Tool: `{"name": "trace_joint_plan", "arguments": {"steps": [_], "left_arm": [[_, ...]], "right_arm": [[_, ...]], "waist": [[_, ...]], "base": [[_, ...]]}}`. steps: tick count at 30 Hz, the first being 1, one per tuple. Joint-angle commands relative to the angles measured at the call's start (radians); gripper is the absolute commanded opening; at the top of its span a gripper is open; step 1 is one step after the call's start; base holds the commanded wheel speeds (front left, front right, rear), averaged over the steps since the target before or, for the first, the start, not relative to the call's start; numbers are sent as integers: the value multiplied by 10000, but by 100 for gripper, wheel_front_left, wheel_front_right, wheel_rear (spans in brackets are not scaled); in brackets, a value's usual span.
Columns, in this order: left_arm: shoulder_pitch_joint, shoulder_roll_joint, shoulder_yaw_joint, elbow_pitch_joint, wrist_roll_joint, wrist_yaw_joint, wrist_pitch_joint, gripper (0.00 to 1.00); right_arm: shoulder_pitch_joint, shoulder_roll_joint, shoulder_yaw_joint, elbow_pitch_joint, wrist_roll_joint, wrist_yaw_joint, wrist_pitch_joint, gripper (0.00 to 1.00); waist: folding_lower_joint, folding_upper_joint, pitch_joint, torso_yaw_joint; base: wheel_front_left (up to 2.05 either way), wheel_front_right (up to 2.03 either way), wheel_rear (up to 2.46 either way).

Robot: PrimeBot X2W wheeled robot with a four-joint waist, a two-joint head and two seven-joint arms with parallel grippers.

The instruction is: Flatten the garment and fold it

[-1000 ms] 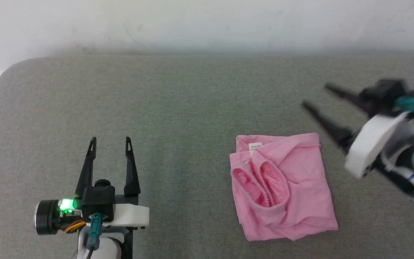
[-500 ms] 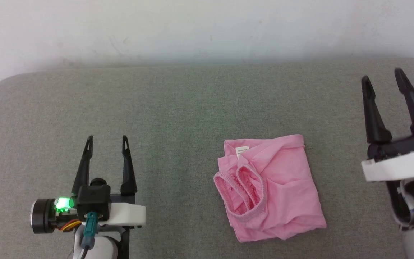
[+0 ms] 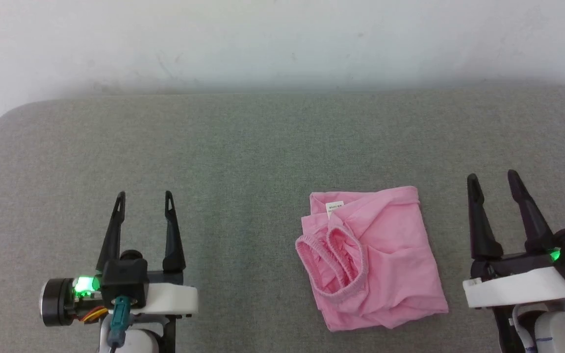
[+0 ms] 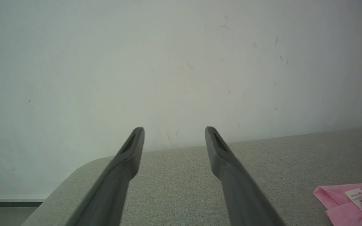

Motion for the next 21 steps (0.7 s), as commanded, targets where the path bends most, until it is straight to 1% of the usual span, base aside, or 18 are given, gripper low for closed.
{"name": "trace_joint_plan", "arguments": {"steps": [1, 3, 5, 8, 10, 12, 14, 16, 21], "left_arm": [[155, -63, 87, -33, -13, -40, -47, 100], [181, -80, 107, -35, 9, -57, -47, 100], [183, -84, 126, -30, 24, -86, -47, 100], [160, -103, 148, -35, 43, -122, -47, 100], [137, -125, 152, -48, 55, -142, -47, 100], [117, -151, 158, -68, 59, -162, -47, 100], [106, -182, 167, -79, 59, -176, -47, 100], [121, -210, 189, -95, 59, -177, -47, 100], [96, -270, 232, -127, 71, -194, -47, 100]], "right_arm": [[-102, 53, -77, -177, -36, -19, -47, 100], [-461, -9, -163, -348, -105, -19, -47, 100], [-965, -237, -272, -450, -109, -19, -48, 100], [-1867, -821, -250, -407, 26, -19, 25, 100], [-2442, -1261, -51, -352, 139, -19, 474, 100], [-2973, -1694, 220, -307, 242, -19, 1177, 100], [-3380, -2064, 590, -183, 536, -19, 2168, 100], [-3732, -2485, 1099, 5, 965, -19, 3412, 100], [-4352, -3616, 2529, 592, 2684, -19, 6930, 100]], "waist": [[1, 0, -6, -13], [1, 0, -29, -36], [1, 0, -58, -56], [1, 0, -79, -51], [1, 0, -60, -24], [1, 0, -13, 20], [1, 0, 37, 72], [1, 0, 89, 105], [1, 0, 276, 200]], "base": [[0, 0, 0], [0, 0, 0], [0, 0, 0], [0, 0, 0], [0, 0, 0], [0, 0, 0], [0, 0, 0], [0, 0, 0], [0, 0, 0]]}}
